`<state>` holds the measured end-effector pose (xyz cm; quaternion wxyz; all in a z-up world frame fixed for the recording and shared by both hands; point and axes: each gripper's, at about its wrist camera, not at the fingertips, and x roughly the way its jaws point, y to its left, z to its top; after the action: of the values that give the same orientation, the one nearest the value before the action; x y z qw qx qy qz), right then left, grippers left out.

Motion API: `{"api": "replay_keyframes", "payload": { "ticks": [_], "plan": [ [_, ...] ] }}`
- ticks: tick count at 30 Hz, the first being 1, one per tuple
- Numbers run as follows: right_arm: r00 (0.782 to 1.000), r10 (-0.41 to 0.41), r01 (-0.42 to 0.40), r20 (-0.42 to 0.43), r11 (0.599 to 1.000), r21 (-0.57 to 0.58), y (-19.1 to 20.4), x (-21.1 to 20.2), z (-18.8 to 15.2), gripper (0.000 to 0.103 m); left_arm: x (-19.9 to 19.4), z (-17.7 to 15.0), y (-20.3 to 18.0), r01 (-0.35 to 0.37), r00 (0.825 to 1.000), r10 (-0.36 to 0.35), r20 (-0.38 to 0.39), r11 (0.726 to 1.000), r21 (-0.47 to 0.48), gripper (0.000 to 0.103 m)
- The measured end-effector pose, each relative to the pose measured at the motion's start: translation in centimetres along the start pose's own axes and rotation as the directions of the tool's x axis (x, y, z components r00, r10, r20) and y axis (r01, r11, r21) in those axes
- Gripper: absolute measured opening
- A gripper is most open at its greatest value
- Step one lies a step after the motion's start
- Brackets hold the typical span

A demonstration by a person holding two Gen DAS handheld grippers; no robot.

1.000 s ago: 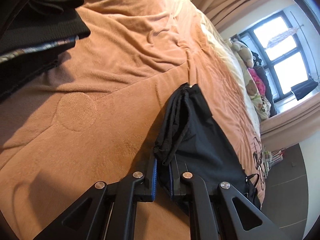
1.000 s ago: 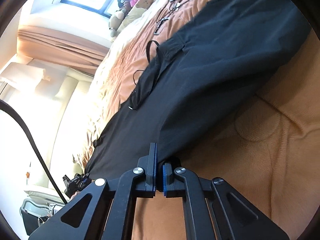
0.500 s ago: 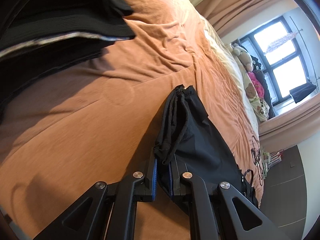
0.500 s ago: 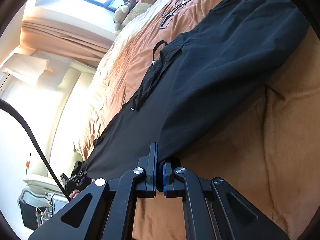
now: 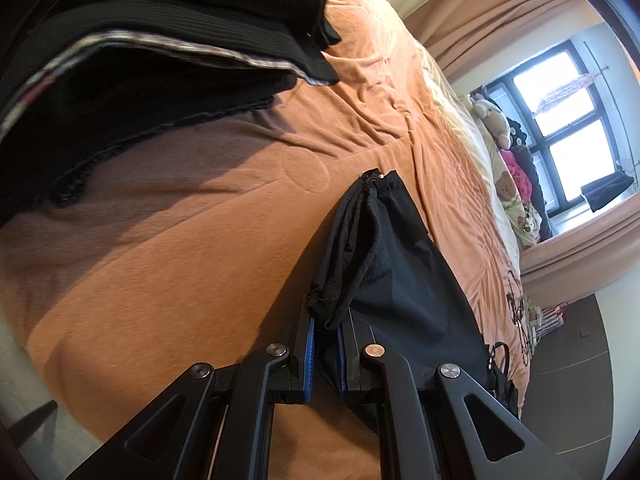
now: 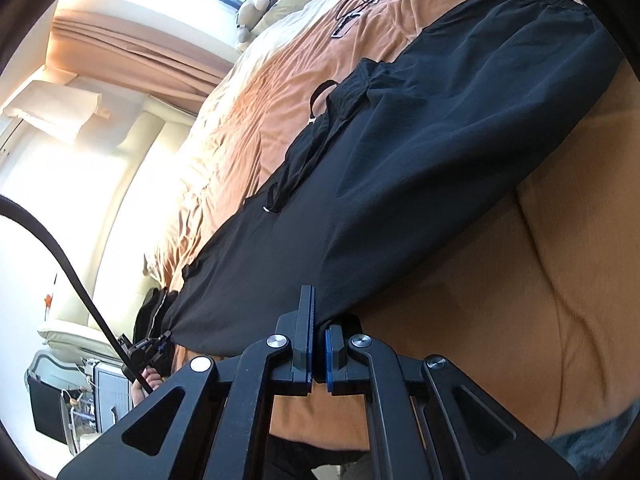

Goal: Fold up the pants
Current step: 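Open both grippers and release the folded pants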

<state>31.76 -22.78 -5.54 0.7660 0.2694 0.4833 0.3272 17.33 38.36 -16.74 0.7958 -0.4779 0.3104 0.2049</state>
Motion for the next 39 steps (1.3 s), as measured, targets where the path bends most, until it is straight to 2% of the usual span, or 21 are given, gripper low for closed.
{"api": "replay_keyframes", "payload": {
  "ticks": [14, 17, 19, 21, 22, 23, 24, 25, 27, 30, 33, 39],
  "plan": [
    [0.999, -0.009, 0.008, -0.047, 1.0, -0.006, 0.4, 0.1, -1.2, 0.001, -1.5, 0.8, 3.0, -0.031, 0.999, 0.031, 0.014, 0.999, -0.006, 0.009],
    [0.995, -0.064, 0.062, -0.073, 0.998, -0.022, 0.2, 0.6, -0.9, 0.002, -1.2, 1.0, 3.4, -0.037, 0.999, 0.037, 0.005, 0.999, -0.009, 0.009],
    [0.991, -0.09, 0.088, -0.095, 0.996, -0.033, 0.1, 1.2, -0.6, 0.005, -0.4, 0.9, 3.4, -0.074, 0.997, 0.074, -0.028, 0.997, -0.002, 0.01],
    [0.99, -0.089, 0.085, -0.113, 0.996, -0.035, -0.1, 1.1, -0.3, 0.016, 0.2, 0.7, 3.5, -0.096, 0.994, 0.096, -0.053, 0.995, -0.001, 0.012],
    [0.99, -0.085, 0.082, -0.112, 0.996, -0.032, -0.3, 0.8, -0.1, 0.032, 0.4, 0.6, 3.5, -0.101, 0.993, 0.101, -0.059, 0.995, 0.004, 0.014],
    [0.991, -0.085, 0.083, -0.103, 0.996, -0.027, -0.5, 0.4, 0.1, 0.051, 0.5, 0.5, 3.5, -0.107, 0.992, 0.107, -0.064, 0.994, 0.011, 0.02],
    [0.993, -0.088, 0.086, -0.084, 0.996, -0.024, -0.7, -0.2, 0.2, 0.058, 0.6, 0.3, 3.5, -0.106, 0.992, 0.106, -0.069, 0.994, 0.014, 0.029],
    [0.994, -0.089, 0.088, -0.064, 0.996, -0.018, -1.1, -1.0, 0.4, 0.062, 0.6, 0.2, 3.5, -0.102, 0.992, 0.103, -0.071, 0.995, 0.012, 0.033],
    [0.996, -0.088, 0.088, -0.034, 0.996, -0.007, -2.3, -2.5, 1.0, 0.062, 0.5, -0.2, 3.5, -0.091, 0.993, 0.092, -0.07, 0.996, 0.013, 0.043],
    [0.992, -0.123, 0.122, 0.029, 0.992, 0.015, -4.5, -4.6, 2.5, 0.062, 0.3, -0.7, 3.0, -0.087, 0.994, 0.089, -0.067, 0.996, 0.024, 0.051],
    [0.983, -0.161, 0.155, 0.084, 0.986, 0.065, -7.6, -6.3, 4.4, 0.062, 0.3, -1.4, 2.3, -0.086, 0.993, 0.089, -0.073, 0.995, 0.044, 0.056],
    [0.96, -0.219, 0.194, 0.174, 0.97, 0.149, -12.1, -8.7, 7.9, 0.062, 0.6, -2.3, 1.0, -0.099, 0.991, 0.105, -0.081, 0.992, 0.072, 0.059]
  ]
}}
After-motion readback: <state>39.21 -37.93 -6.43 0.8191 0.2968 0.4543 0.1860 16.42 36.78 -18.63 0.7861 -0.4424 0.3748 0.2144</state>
